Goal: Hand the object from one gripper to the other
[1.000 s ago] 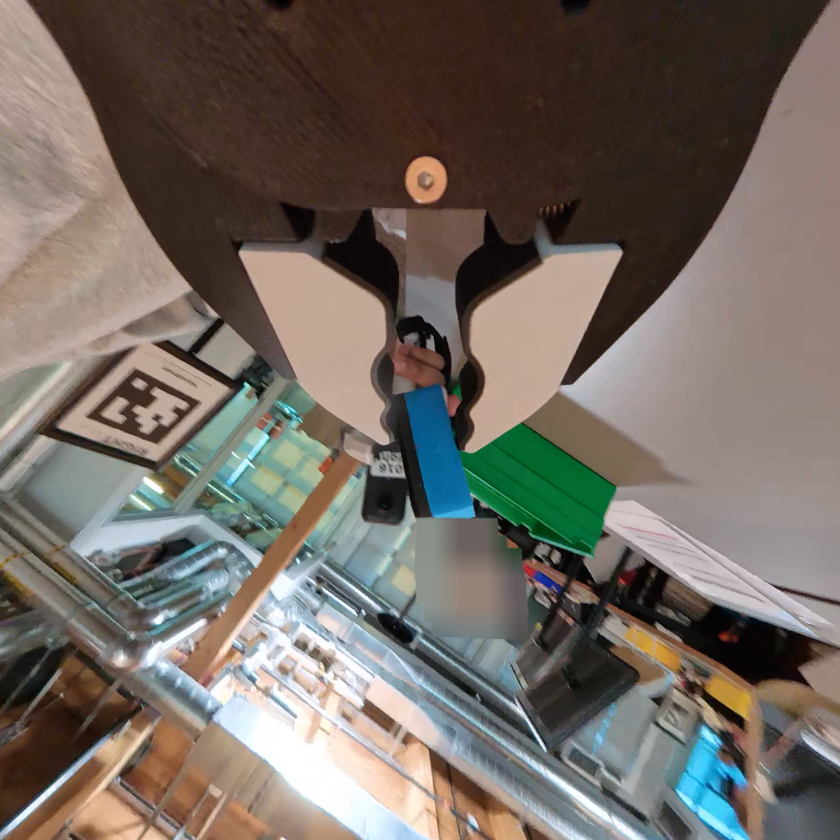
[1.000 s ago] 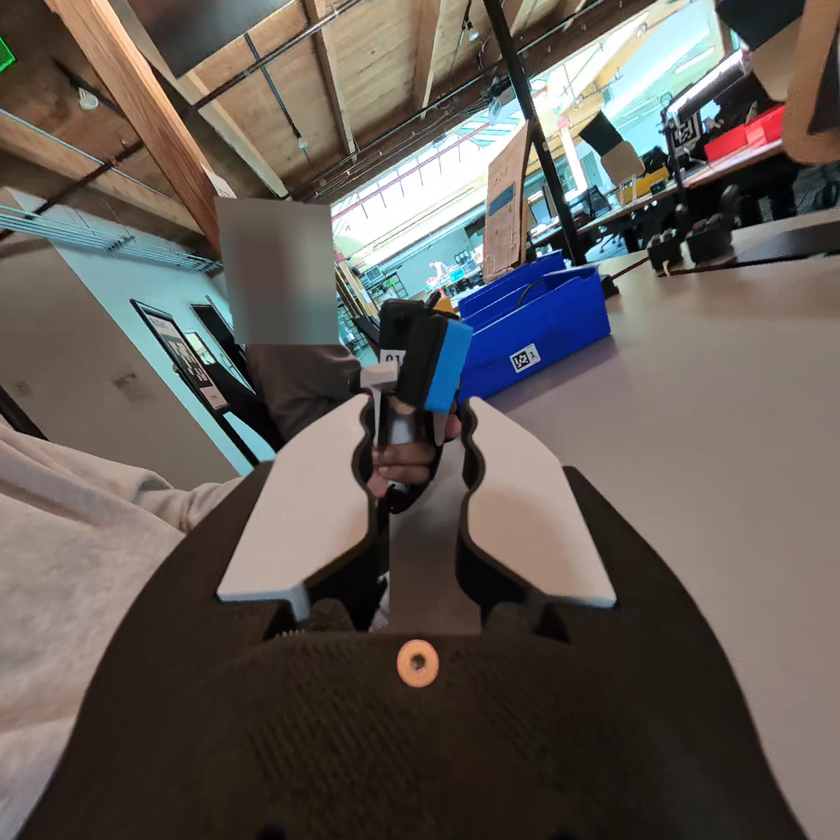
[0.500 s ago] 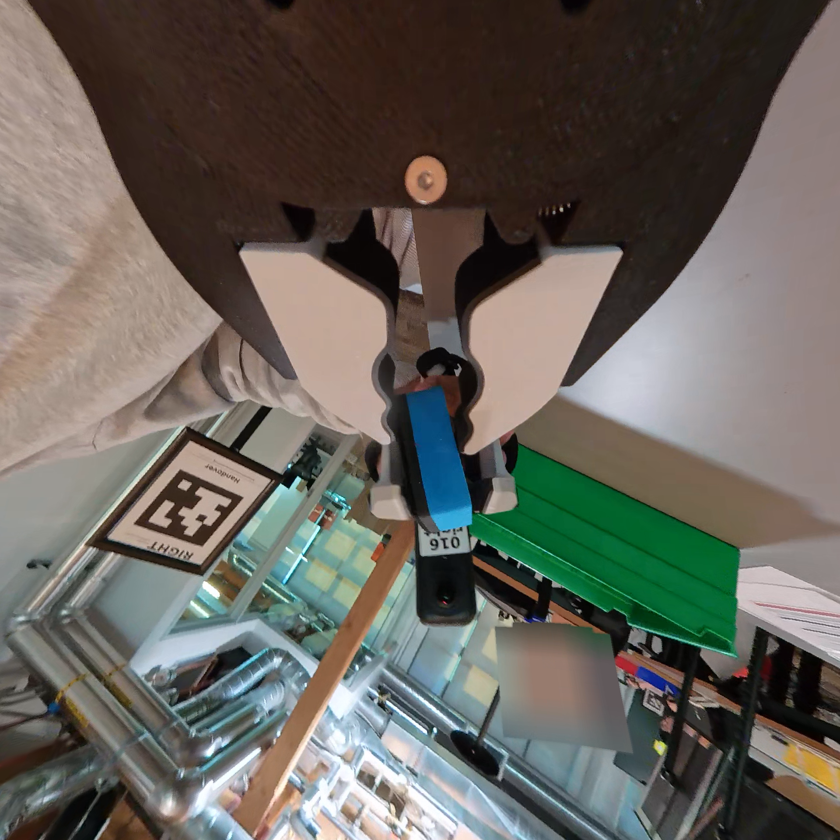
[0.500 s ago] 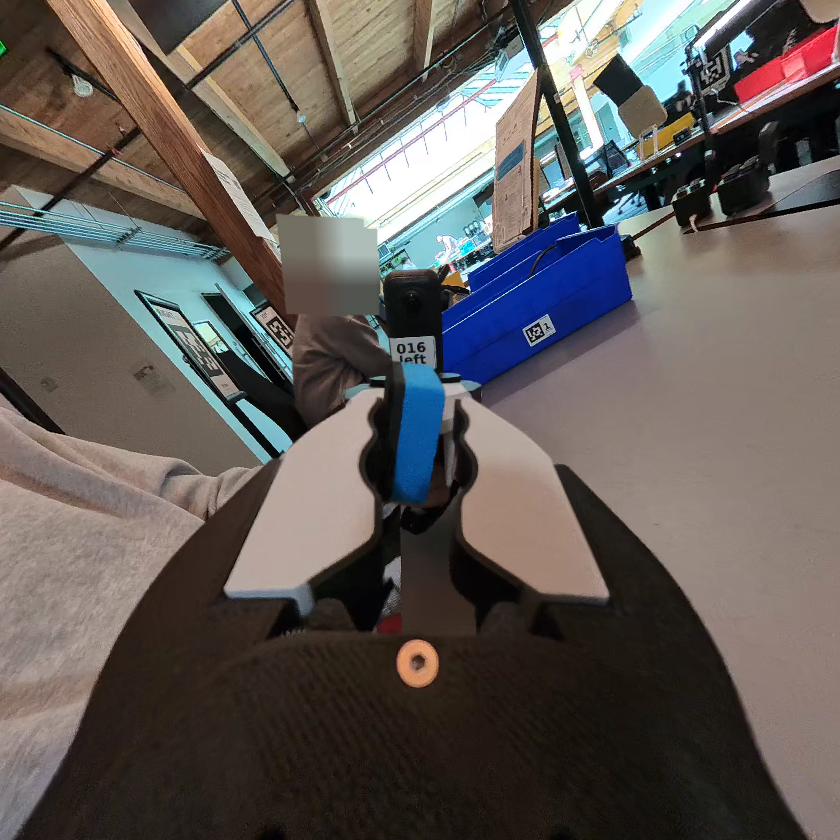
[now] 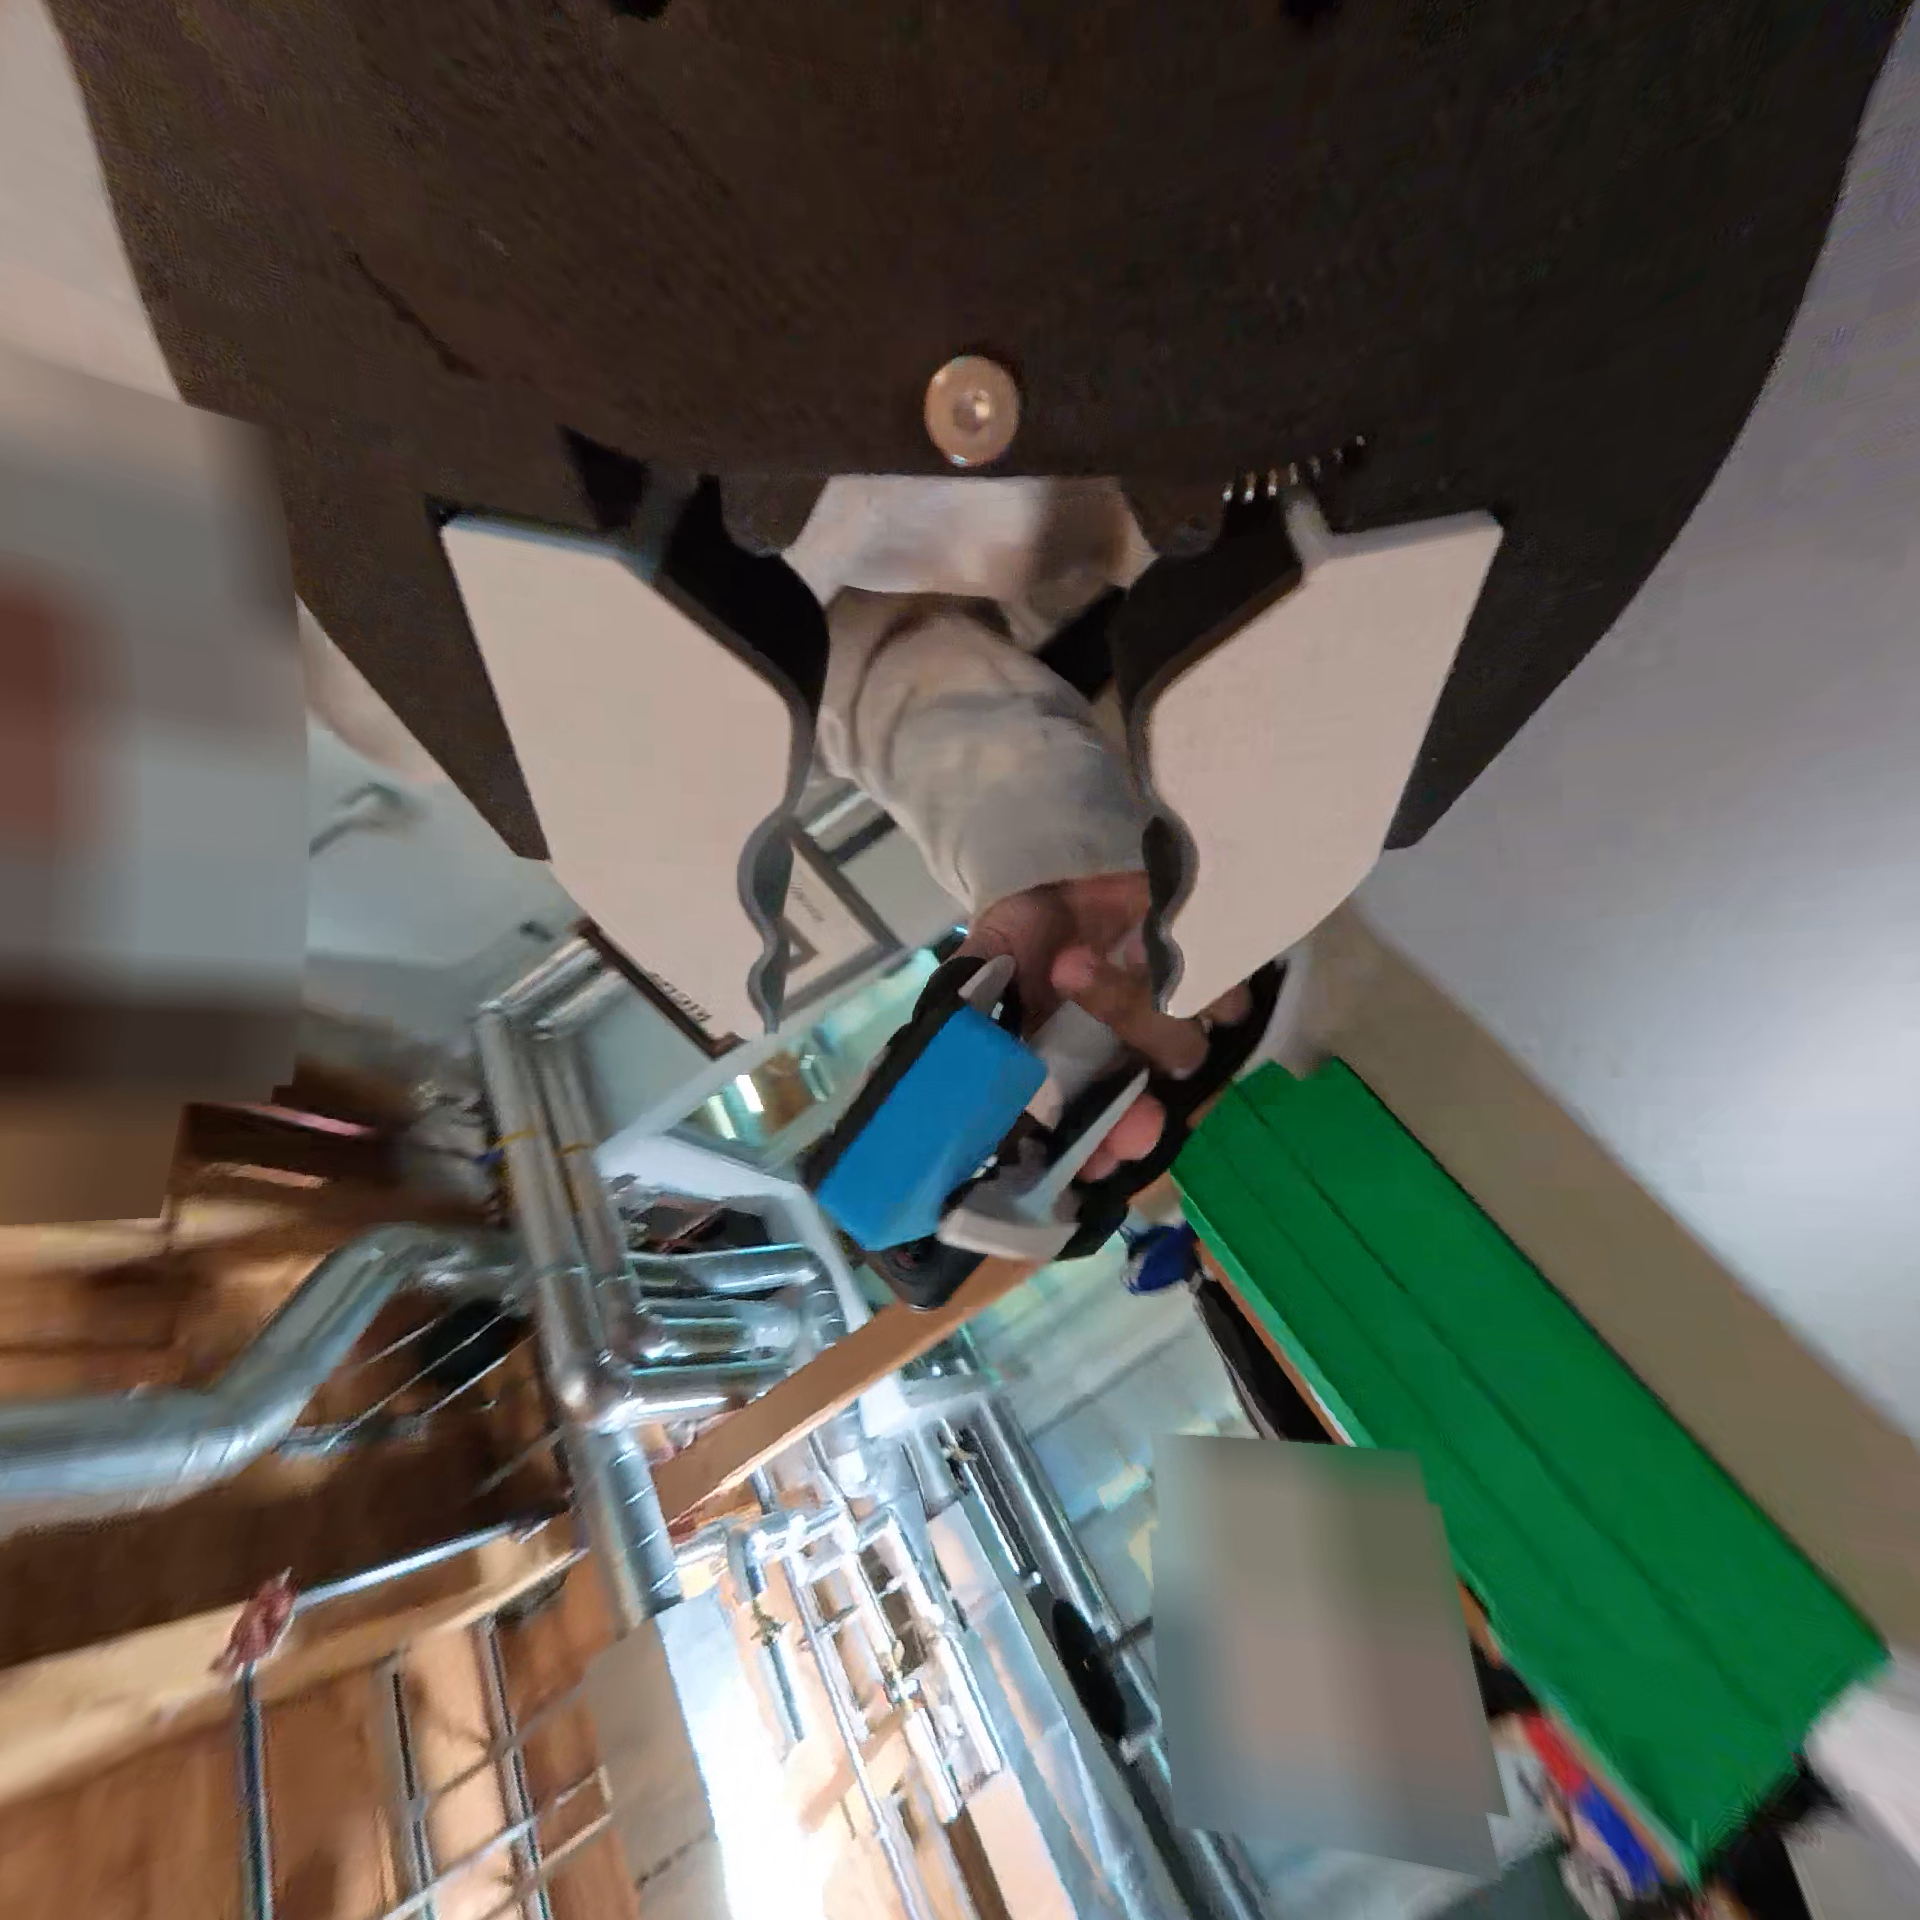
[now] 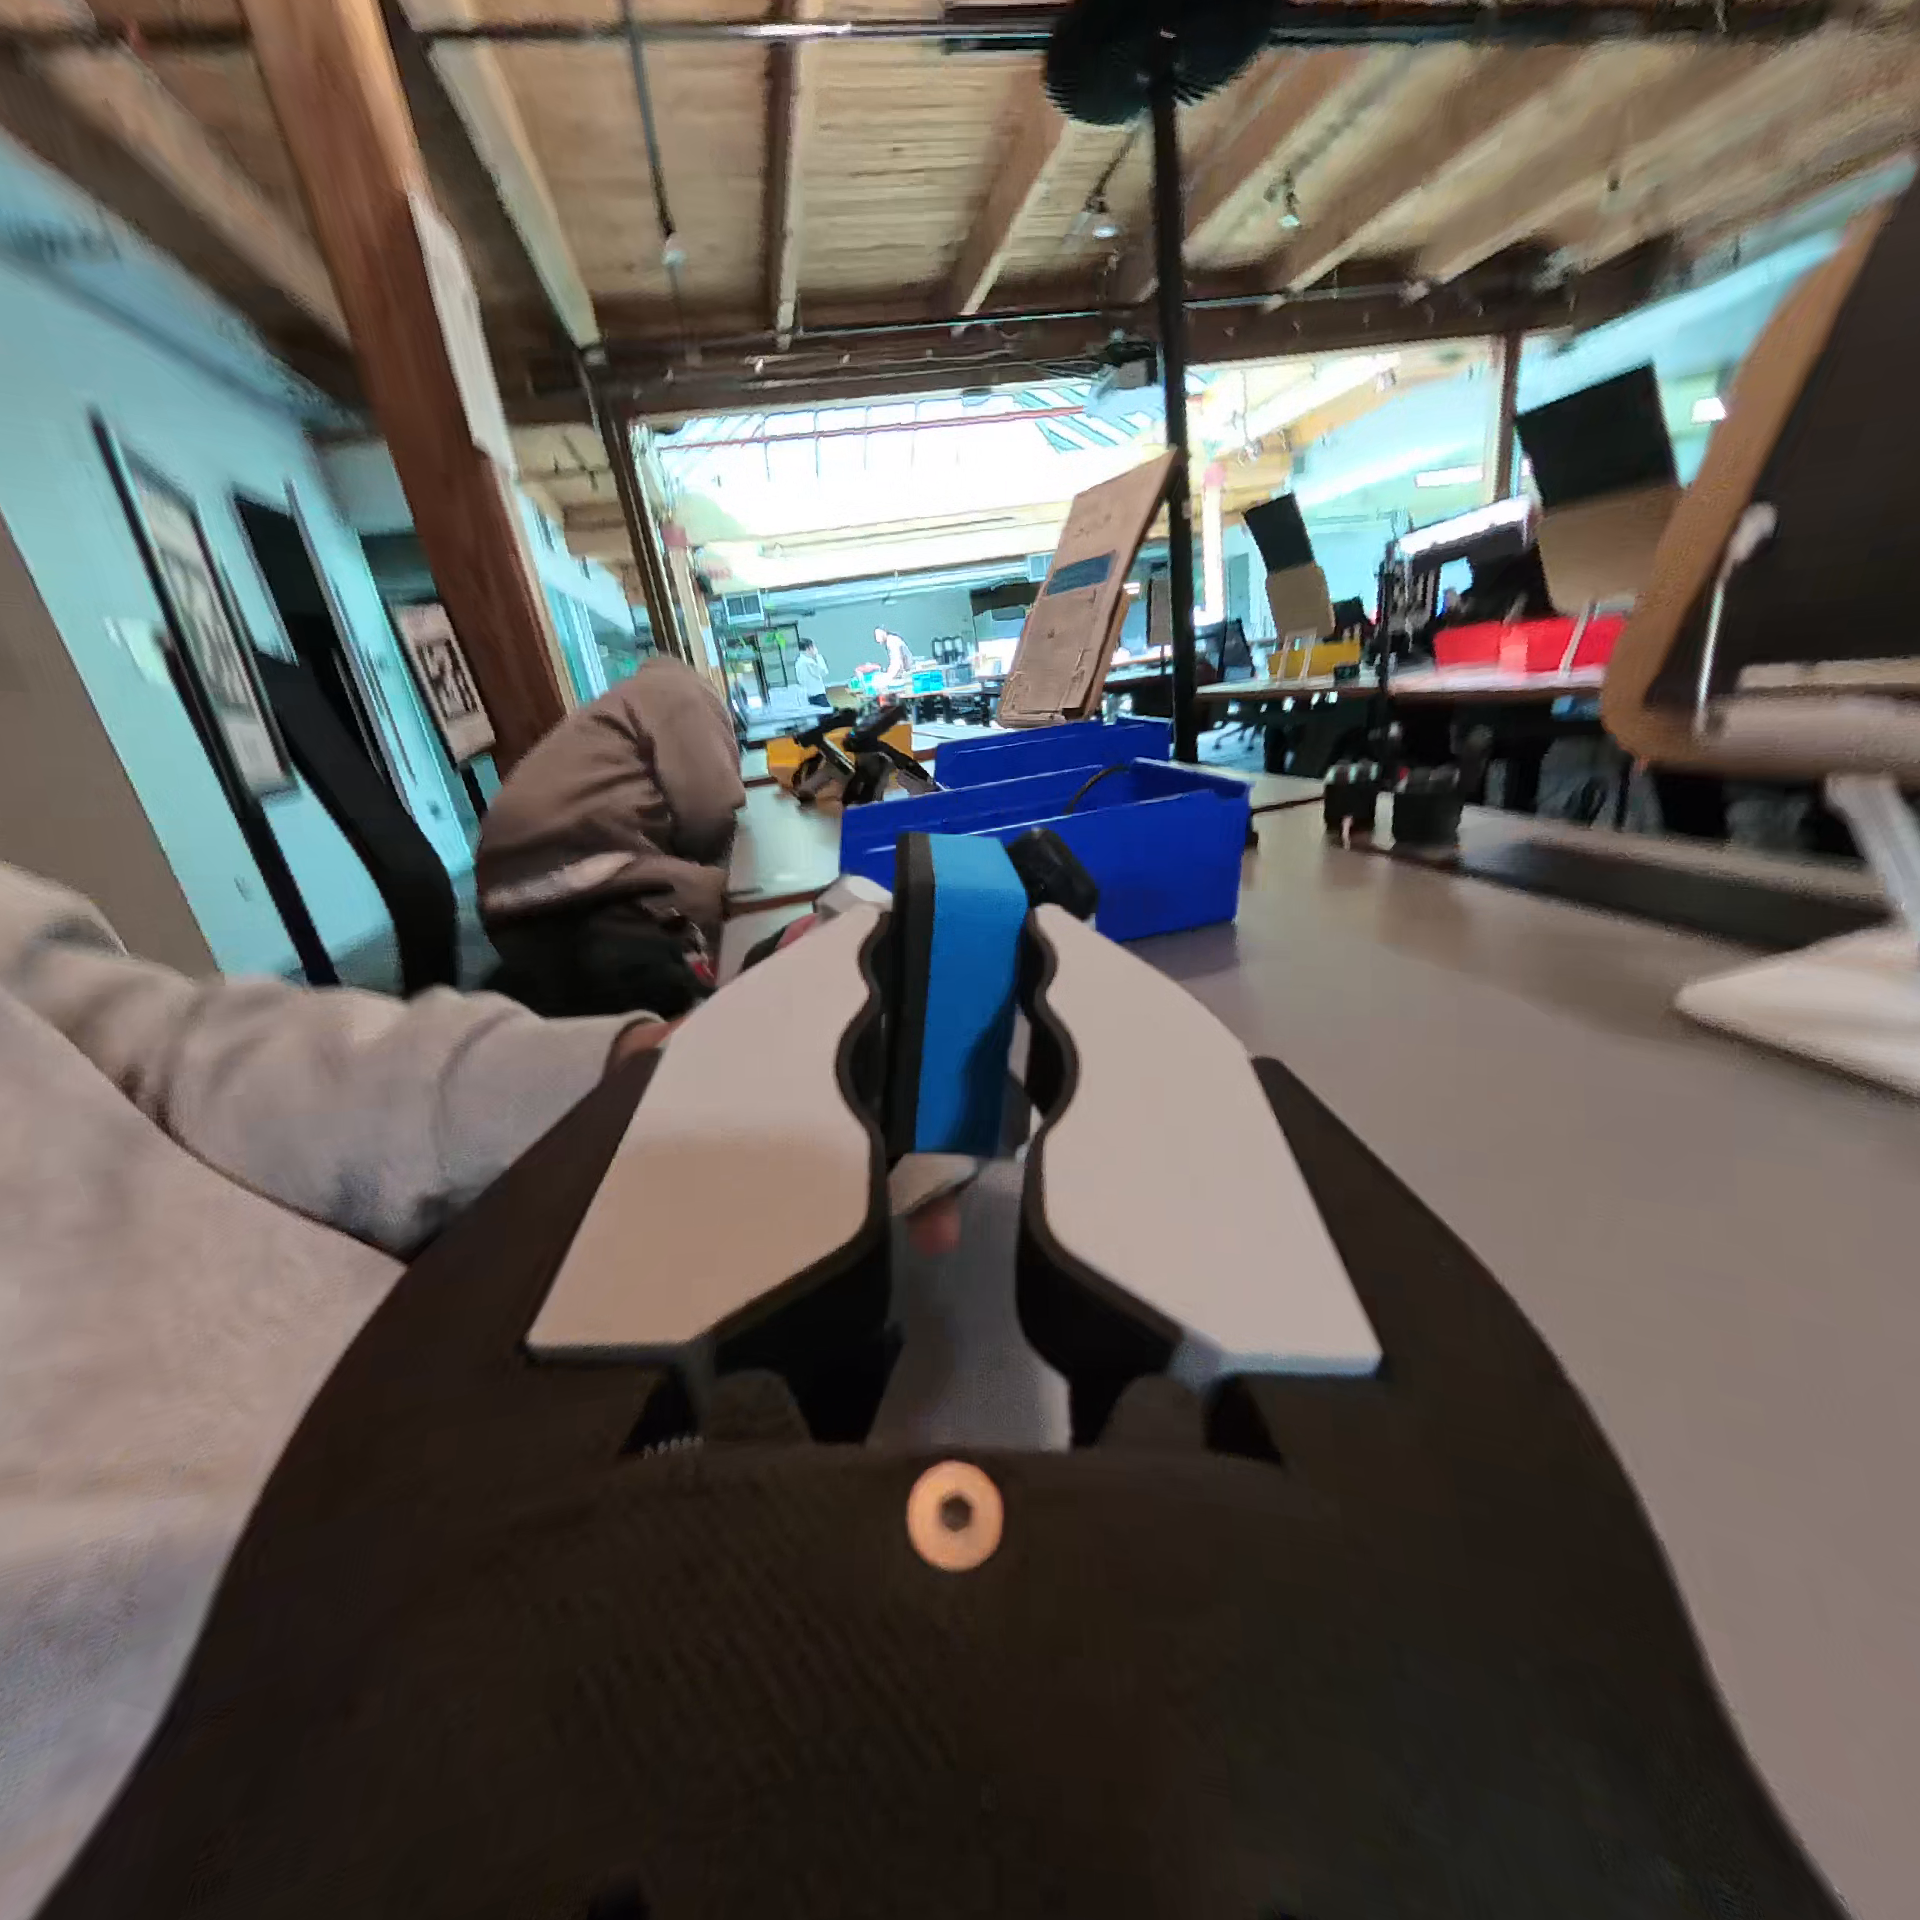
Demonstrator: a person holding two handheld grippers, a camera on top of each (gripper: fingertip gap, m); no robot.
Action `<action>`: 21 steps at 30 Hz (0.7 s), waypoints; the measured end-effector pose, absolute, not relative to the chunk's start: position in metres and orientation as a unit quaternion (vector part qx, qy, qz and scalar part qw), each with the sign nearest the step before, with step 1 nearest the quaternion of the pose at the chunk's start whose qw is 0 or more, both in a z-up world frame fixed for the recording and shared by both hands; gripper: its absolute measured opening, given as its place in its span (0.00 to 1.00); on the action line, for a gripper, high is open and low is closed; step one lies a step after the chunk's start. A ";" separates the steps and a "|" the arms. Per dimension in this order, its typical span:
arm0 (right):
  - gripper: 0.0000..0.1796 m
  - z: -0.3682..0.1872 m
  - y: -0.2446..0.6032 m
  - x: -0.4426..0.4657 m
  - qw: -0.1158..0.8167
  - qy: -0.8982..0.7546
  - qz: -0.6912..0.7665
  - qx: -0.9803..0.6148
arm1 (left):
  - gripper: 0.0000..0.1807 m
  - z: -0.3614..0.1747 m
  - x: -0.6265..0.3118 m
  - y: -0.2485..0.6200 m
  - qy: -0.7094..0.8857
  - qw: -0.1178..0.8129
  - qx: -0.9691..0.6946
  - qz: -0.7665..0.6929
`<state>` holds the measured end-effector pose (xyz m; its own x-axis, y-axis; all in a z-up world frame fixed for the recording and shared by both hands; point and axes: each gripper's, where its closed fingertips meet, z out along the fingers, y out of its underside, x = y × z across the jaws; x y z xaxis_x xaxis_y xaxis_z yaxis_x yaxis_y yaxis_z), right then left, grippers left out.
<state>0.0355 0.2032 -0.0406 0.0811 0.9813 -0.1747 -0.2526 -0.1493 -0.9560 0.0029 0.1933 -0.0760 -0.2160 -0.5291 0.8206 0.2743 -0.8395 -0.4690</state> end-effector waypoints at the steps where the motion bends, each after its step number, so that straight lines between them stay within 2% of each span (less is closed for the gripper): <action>1: 0.13 -0.040 0.198 0.033 0.561 -0.391 0.548 -0.482 | 0.36 -0.082 0.005 0.193 0.104 0.242 -0.575 -0.775; 4: 0.13 -0.048 0.191 0.024 0.607 -0.462 0.462 -0.452 | 0.42 -0.087 0.015 0.185 0.113 0.201 -0.583 -0.779; 8: 0.13 -0.065 0.184 0.014 0.609 -0.529 0.393 -0.441 | 0.47 -0.083 0.020 0.178 0.116 0.173 -0.573 -0.793; 10: 0.13 -0.071 0.180 0.010 0.605 -0.548 0.378 -0.436 | 0.47 -0.085 0.020 0.178 0.116 0.169 -0.575 -0.792; 13: 0.13 -0.074 0.176 0.006 0.603 -0.562 0.367 -0.432 | 0.35 -0.086 0.019 0.178 0.119 0.175 -0.580 -0.787; 15: 0.13 -0.075 0.177 0.007 0.600 -0.563 0.365 -0.436 | 0.33 -0.087 0.019 0.178 0.125 0.178 -0.587 -0.780; 16: 0.16 -0.075 0.179 0.007 0.598 -0.557 0.367 -0.444 | 0.33 -0.087 0.019 0.178 0.129 0.182 -0.588 -0.777; 19: 0.37 -0.064 0.193 0.011 0.601 -0.489 0.408 -0.483 | 0.32 -0.081 0.017 0.179 0.146 0.218 -0.582 -0.770; 21: 0.45 -0.058 0.203 0.018 0.585 -0.429 0.463 -0.509 | 0.32 -0.074 0.013 0.183 0.157 0.277 -0.575 -0.753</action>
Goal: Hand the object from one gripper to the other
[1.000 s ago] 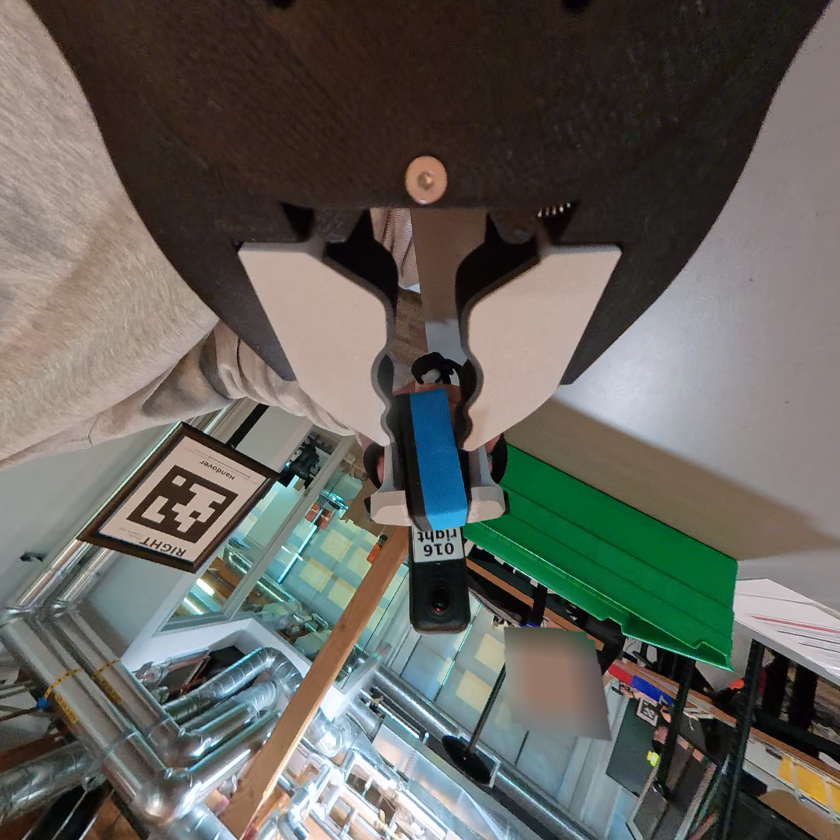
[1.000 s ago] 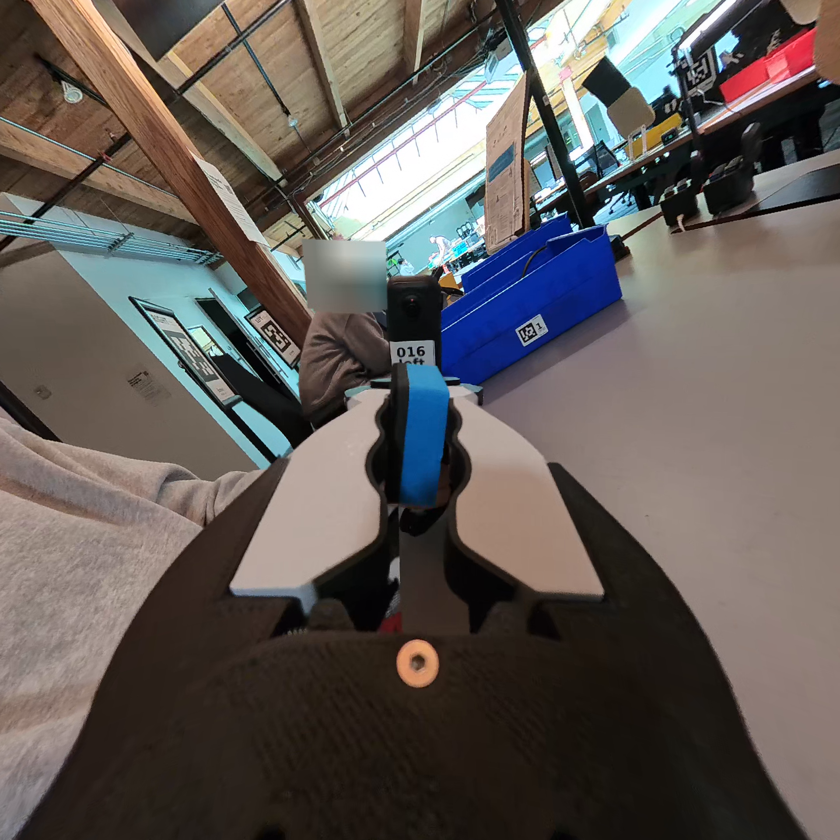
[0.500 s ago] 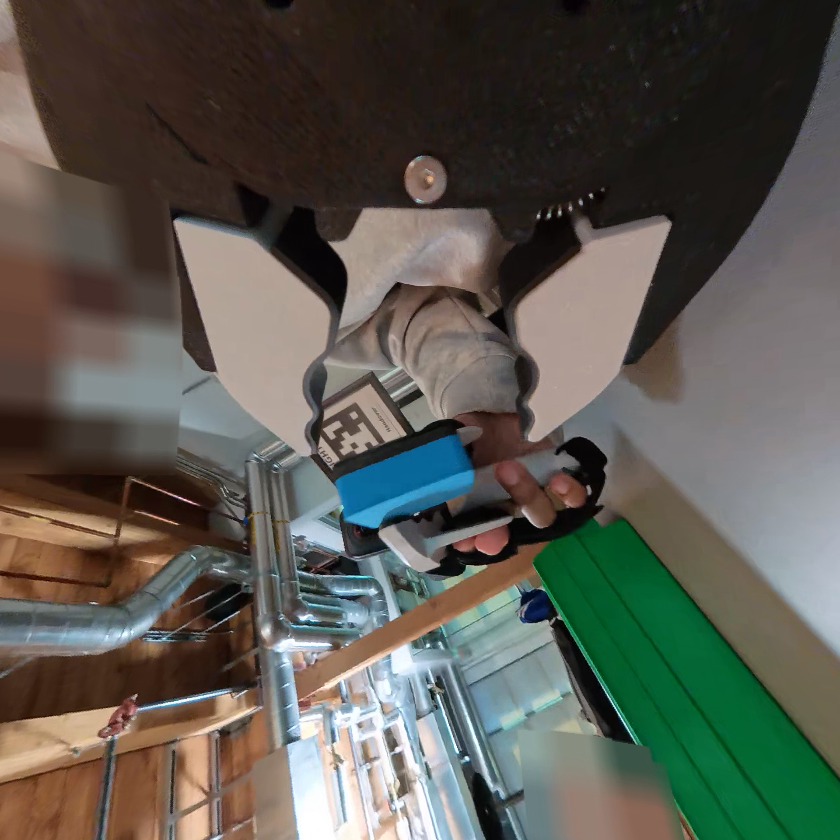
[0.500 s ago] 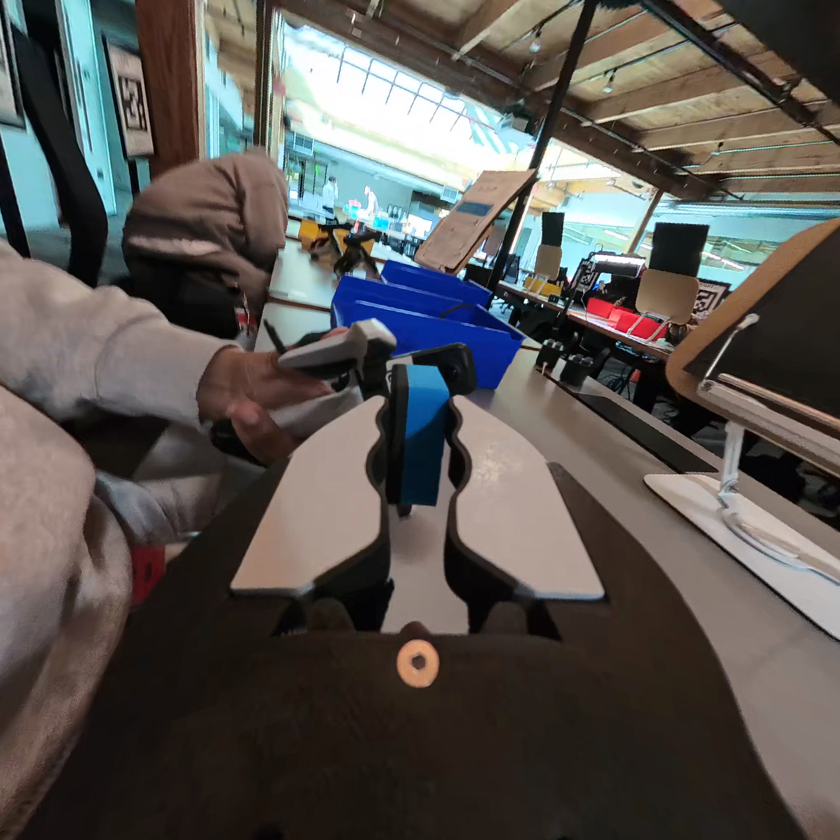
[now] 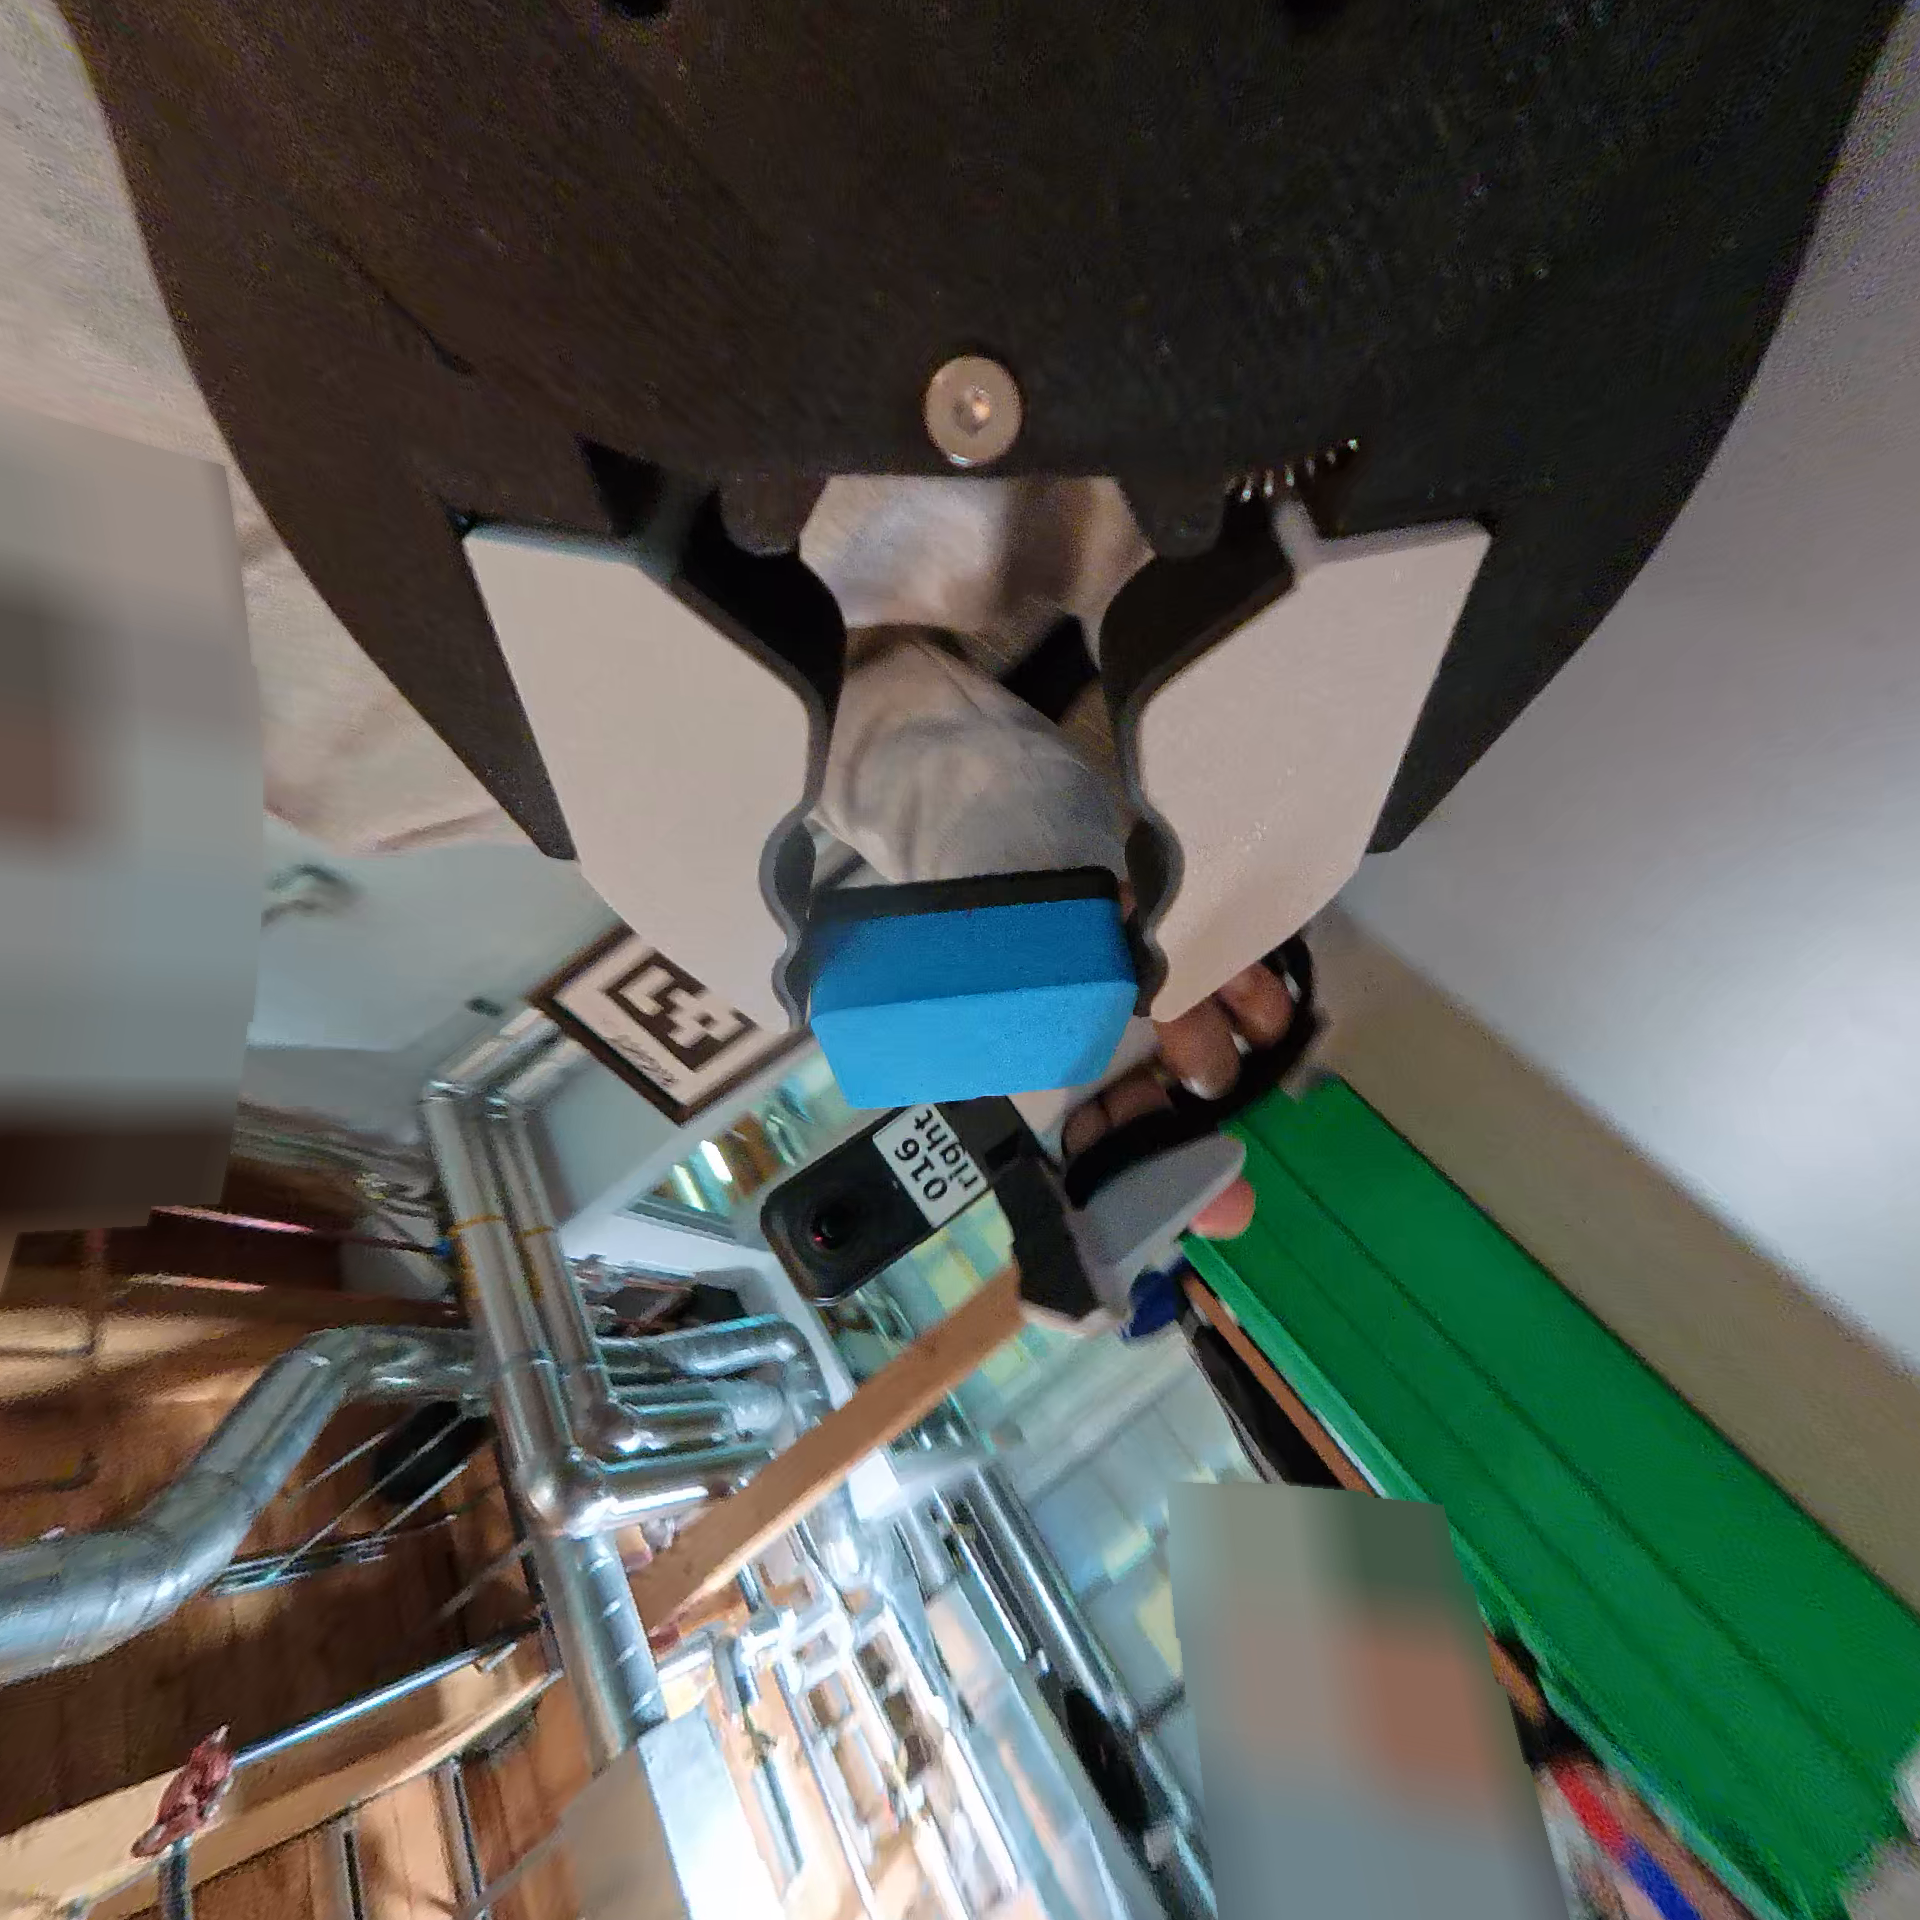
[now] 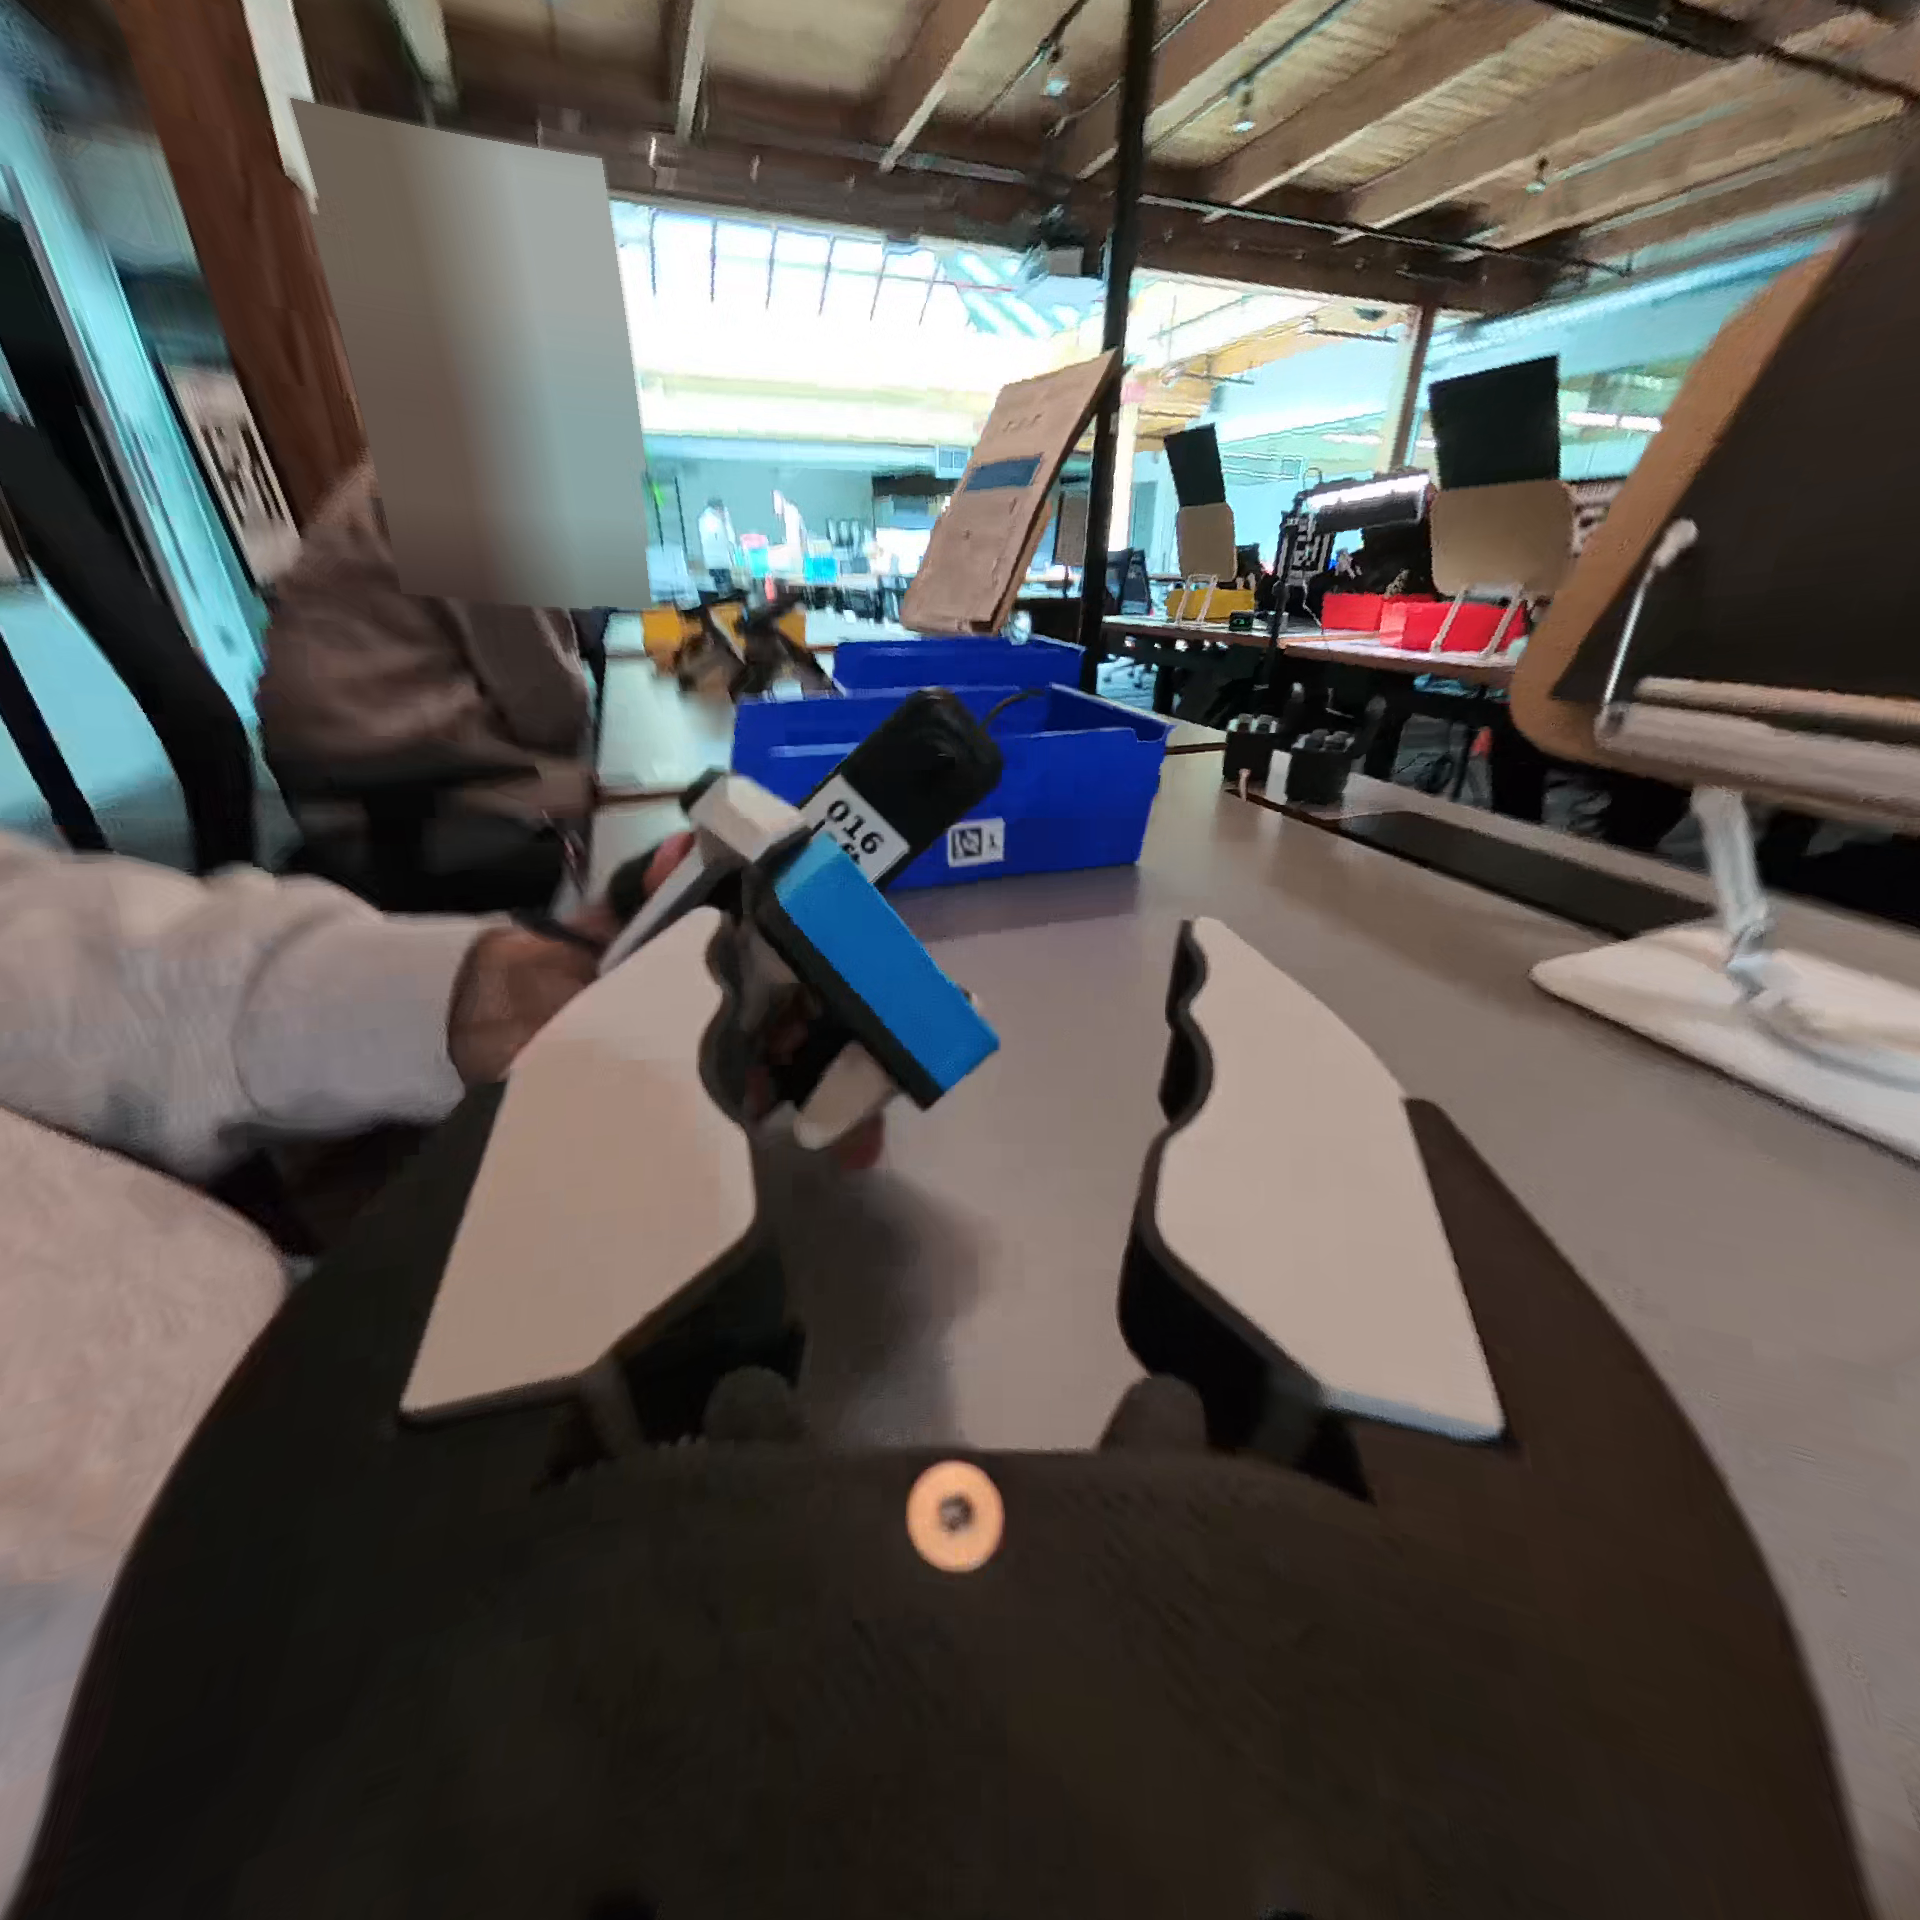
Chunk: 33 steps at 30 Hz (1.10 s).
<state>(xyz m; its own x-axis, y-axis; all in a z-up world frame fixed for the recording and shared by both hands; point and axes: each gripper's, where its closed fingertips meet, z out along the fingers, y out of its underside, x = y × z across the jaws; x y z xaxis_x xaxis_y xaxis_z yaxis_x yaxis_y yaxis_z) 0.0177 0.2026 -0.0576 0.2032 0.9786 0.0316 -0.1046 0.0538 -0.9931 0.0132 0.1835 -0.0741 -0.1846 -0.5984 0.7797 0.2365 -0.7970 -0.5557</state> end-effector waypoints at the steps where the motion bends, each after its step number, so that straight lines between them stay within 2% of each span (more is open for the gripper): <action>1: 0.45 -0.054 0.206 0.021 0.573 -0.399 0.495 -0.518 | 0.32 -0.071 0.010 0.188 0.160 0.319 -0.573 -0.738; 4: 0.42 -0.044 0.209 0.030 0.516 -0.321 0.593 -0.528 | 0.32 -0.060 -0.003 0.196 0.173 0.421 -0.561 -0.692; 8: 0.38 -0.047 0.209 0.030 0.455 -0.285 0.646 -0.543 | 0.32 -0.055 -0.008 0.197 0.205 0.486 -0.555 -0.643; 17: 0.36 -0.062 0.195 0.013 0.415 -0.326 0.641 -0.557 | 0.32 -0.064 0.009 0.185 0.264 0.476 -0.566 -0.619; 19: 0.31 -0.063 0.192 0.010 0.411 -0.338 0.640 -0.555 | 0.32 -0.065 0.011 0.184 0.269 0.476 -0.567 -0.616; 30: 0.29 -0.060 0.190 0.011 0.431 -0.352 0.618 -0.556 | 0.32 -0.064 0.013 0.184 0.264 0.472 -0.568 -0.620; 33: 0.29 -0.056 0.193 0.014 0.461 -0.355 0.599 -0.550 | 0.37 -0.063 0.012 0.185 0.246 0.461 -0.568 -0.636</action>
